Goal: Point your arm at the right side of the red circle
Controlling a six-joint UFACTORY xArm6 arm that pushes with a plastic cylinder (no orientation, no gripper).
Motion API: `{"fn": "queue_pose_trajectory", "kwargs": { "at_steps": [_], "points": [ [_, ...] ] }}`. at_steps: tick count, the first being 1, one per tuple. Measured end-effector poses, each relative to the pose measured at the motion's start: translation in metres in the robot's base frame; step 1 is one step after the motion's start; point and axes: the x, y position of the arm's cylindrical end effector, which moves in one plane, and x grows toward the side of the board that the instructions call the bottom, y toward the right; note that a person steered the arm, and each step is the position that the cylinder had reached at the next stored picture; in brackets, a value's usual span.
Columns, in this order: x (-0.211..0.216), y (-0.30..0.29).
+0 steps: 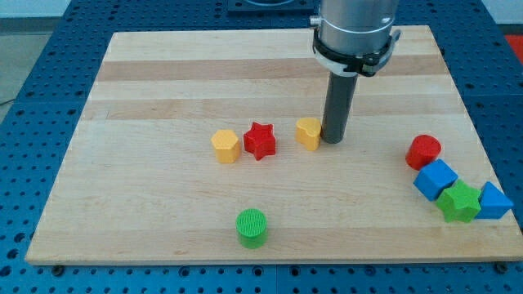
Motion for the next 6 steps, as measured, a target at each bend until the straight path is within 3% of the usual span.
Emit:
{"fn": "queue_pose_trajectory", "kwargs": {
  "at_steps": [2, 3, 4, 5, 6],
  "points": [
    [0.000, -0.029],
    [-0.006, -0.011],
    [-0.036, 0.071],
    [-0.037, 0.183],
    [0.004, 0.259]
  ]
}}
